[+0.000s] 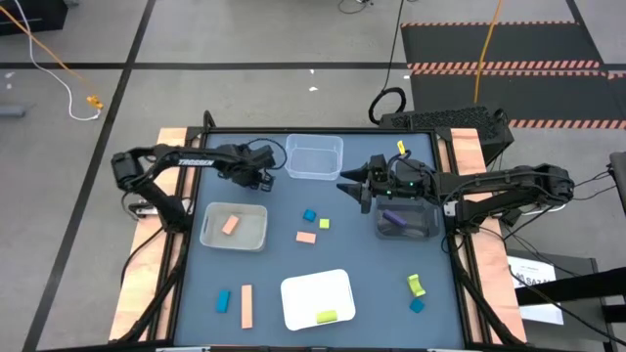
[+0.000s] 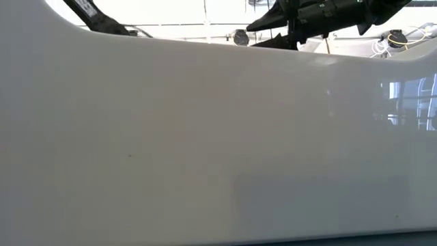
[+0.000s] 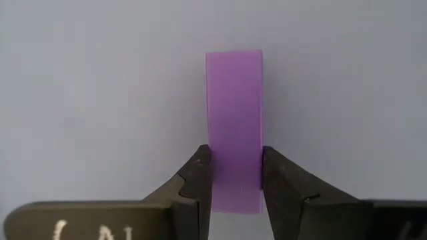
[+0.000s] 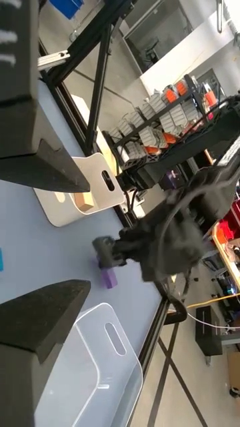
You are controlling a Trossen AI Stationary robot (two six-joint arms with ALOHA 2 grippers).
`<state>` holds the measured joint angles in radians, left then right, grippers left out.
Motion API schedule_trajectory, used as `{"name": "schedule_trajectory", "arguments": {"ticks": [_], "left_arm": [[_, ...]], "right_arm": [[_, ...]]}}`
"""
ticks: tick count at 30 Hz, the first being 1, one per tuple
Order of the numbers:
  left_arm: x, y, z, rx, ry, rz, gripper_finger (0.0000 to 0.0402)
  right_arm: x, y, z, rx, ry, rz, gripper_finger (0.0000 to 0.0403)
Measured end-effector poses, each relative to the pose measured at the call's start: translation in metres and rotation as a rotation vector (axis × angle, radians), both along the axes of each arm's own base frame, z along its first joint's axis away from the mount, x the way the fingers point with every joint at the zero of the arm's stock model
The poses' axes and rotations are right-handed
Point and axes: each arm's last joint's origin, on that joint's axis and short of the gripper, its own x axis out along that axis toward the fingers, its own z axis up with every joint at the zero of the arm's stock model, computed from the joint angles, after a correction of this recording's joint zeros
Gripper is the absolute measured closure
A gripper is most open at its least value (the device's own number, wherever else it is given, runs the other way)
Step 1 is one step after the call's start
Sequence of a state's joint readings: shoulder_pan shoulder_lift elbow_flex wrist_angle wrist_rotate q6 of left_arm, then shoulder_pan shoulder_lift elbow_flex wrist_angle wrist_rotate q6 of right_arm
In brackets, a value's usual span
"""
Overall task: Sort & place blocks by color
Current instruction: Put the violet block into the black bin
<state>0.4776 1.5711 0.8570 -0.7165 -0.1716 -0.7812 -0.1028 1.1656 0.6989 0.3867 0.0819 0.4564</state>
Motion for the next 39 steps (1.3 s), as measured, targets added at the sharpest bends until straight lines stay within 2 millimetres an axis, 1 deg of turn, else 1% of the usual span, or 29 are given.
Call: {"name": "schedule_trajectory", "arguments": {"ticks": [4, 11, 14, 18, 20, 22, 24, 29, 33, 37, 39], "left_arm": [[0.010, -0.018, 0.029, 0.073, -0.201, -0.066, 0.0306], [0.033, -0.055, 0.101, 0.307, -0.750, -0.299, 0.0306], [0.039, -0.068, 0.128, 0.398, -0.969, -0.368, 0.0306], [0.044, -0.083, 0.155, 0.500, -1.214, -0.439, 0.0306], [0.046, -0.090, 0.164, 0.530, -1.304, -0.474, 0.0306], [0.047, -0.096, 0.170, 0.552, -1.354, -0.502, 0.0306], [0.047, -0.100, 0.171, 0.560, -1.365, -0.523, 0.0306], [0.049, -0.109, 0.167, 0.529, -1.355, -0.550, 0.0306], [0.053, -0.119, 0.162, 0.490, -1.344, -0.580, 0.0306], [0.056, -0.126, 0.157, 0.463, -1.324, -0.614, 0.0306], [0.061, -0.128, 0.153, 0.457, -1.318, -0.617, 0.0306]], "right_arm": [[0.000, 0.000, -0.001, 0.001, 0.012, 0.000, 0.0188], [0.000, 0.000, -0.002, -0.026, 0.028, 0.005, 0.0188], [0.000, 0.000, -0.002, -0.031, 0.028, 0.004, 0.0188], [0.000, 0.000, 0.000, -0.031, 0.005, 0.005, 0.0188], [0.000, 0.000, 0.002, -0.033, -0.020, 0.006, 0.0188], [0.001, 0.001, 0.007, -0.034, -0.066, 0.013, 0.0188], [0.001, 0.003, 0.013, -0.033, -0.129, 0.017, 0.0188], [0.001, 0.008, 0.028, -0.044, -0.284, 0.049, 0.0188], [0.001, 0.009, 0.029, 0.008, -0.305, 0.068, 0.0175], [0.002, 0.009, 0.029, 0.066, -0.307, 0.065, 0.0145], [0.004, 0.009, 0.029, 0.085, -0.306, 0.065, 0.0130]]}}
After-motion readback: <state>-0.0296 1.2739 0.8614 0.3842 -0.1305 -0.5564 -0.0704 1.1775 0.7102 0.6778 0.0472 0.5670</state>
